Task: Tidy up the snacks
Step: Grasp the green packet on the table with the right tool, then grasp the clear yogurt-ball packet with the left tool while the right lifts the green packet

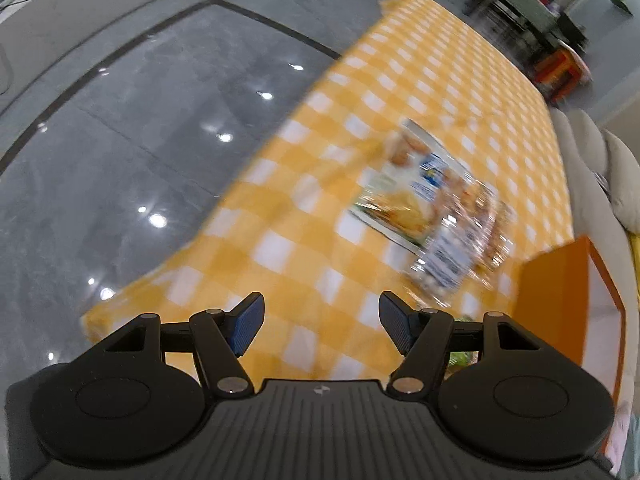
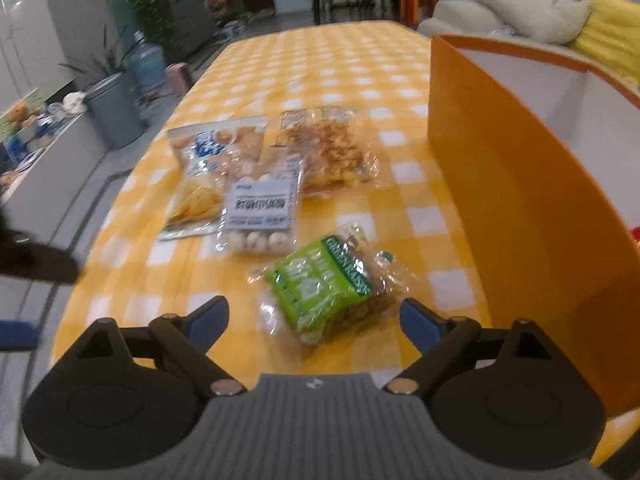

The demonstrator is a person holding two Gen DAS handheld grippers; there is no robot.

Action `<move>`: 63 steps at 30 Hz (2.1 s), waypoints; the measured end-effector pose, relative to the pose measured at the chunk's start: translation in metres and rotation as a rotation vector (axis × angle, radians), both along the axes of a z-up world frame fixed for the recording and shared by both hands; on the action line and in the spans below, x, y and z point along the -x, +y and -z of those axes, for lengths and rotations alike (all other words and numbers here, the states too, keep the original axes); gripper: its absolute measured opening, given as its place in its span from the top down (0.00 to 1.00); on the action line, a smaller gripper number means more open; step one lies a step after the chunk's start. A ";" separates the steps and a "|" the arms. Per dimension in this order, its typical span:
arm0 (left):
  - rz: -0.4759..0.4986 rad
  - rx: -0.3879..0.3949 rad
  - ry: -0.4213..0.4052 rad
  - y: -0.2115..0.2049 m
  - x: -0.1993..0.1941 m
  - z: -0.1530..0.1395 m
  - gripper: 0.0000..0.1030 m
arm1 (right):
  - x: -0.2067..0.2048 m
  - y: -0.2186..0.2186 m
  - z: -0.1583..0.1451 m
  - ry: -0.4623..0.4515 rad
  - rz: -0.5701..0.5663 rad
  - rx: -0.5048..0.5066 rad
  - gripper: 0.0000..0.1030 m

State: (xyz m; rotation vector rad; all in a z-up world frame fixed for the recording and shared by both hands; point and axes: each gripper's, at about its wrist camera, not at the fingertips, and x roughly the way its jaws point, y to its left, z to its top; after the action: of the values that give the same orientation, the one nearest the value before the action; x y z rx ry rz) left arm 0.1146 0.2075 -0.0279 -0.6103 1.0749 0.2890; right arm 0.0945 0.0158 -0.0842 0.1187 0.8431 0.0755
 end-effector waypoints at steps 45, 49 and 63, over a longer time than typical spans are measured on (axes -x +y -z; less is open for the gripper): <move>0.140 -0.012 -0.179 -0.051 -0.036 0.006 0.24 | -0.026 -0.043 -0.055 -0.025 -0.207 -0.080 0.44; 0.208 -0.028 -0.171 -0.070 -0.056 0.015 0.24 | -0.033 -0.065 -0.083 -0.084 -0.191 -0.112 0.44; 0.405 -0.273 -0.125 -0.133 -0.095 0.055 0.21 | -0.058 -0.109 -0.093 -0.063 -0.134 -0.192 0.43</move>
State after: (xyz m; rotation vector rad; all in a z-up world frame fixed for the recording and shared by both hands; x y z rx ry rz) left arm 0.2100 0.0742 -0.0825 -0.1561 0.9919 0.0409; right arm 0.1527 -0.0936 0.0089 0.2391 0.7789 0.2856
